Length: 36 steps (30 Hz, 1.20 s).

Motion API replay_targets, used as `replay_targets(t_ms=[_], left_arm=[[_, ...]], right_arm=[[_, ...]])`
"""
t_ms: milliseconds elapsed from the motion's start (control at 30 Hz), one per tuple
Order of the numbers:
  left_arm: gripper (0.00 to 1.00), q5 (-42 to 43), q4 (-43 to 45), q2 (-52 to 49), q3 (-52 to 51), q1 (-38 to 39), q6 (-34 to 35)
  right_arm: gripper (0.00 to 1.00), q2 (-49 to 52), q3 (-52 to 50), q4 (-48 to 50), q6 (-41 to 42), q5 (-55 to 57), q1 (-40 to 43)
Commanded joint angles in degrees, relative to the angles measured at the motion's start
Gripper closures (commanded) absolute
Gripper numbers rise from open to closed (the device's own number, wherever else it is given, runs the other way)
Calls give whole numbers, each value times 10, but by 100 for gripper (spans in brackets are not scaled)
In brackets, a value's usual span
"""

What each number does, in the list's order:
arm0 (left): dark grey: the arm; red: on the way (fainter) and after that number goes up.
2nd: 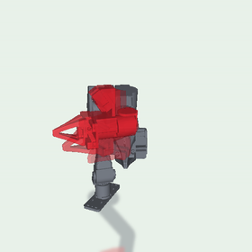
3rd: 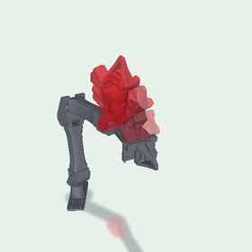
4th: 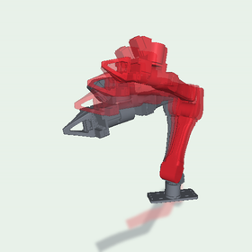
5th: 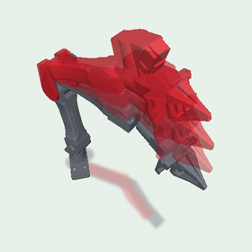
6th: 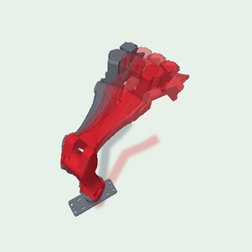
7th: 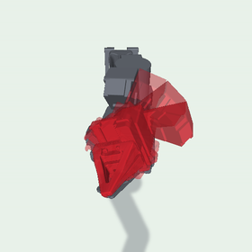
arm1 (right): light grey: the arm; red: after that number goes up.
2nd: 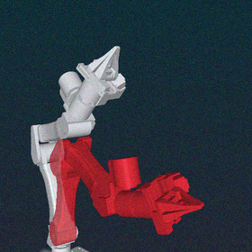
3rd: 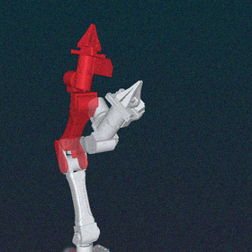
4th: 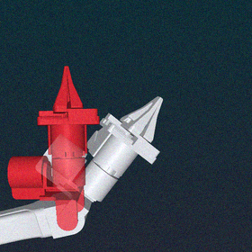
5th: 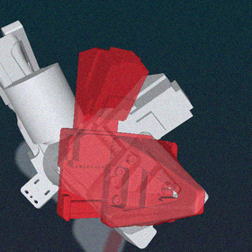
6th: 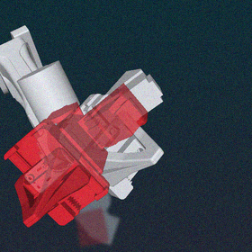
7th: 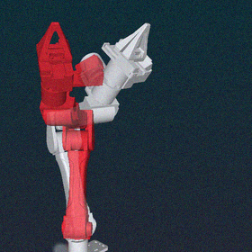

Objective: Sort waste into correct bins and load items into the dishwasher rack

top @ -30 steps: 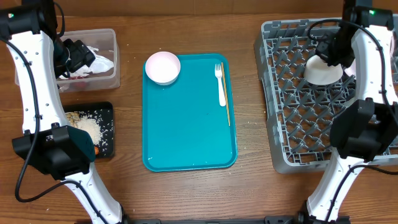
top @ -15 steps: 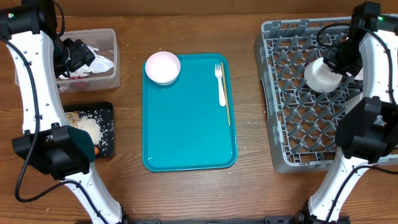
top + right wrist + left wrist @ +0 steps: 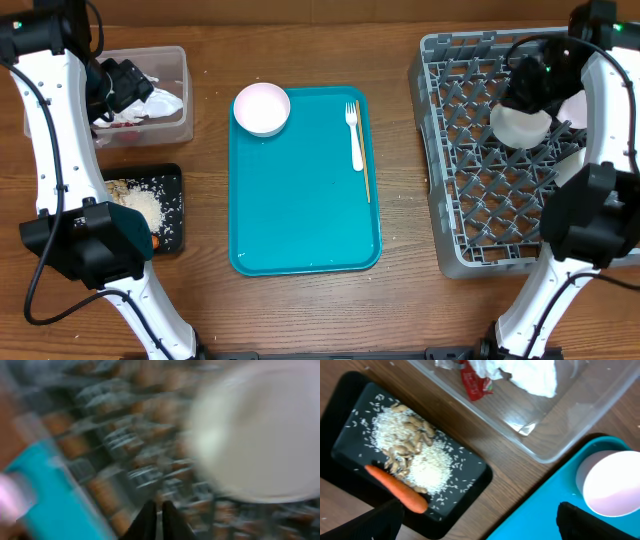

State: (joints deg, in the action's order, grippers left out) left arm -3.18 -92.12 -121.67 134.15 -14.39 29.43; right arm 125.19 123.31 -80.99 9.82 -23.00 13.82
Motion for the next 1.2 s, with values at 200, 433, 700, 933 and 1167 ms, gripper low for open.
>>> replay_targets(t_ms=[200, 433, 700, 933, 1167], left_arm=[[0, 32, 3, 1, -3, -1, -7], [0, 32, -6, 1, -3, -1, -7], [0, 32, -18, 1, -3, -1, -7], [0, 31, -21, 1, -3, -1, -7], [0, 30, -19, 1, -3, -1, -7]], right_arm=[[0, -37, 4, 140, -40, 8, -273], [4, 32, 4, 229, 122, 146, -435], [11, 129, 4, 296, 192, 255, -515], [11, 162, 4, 323, 205, 255, -504], [39, 162, 4, 297, 216, 245, -481]])
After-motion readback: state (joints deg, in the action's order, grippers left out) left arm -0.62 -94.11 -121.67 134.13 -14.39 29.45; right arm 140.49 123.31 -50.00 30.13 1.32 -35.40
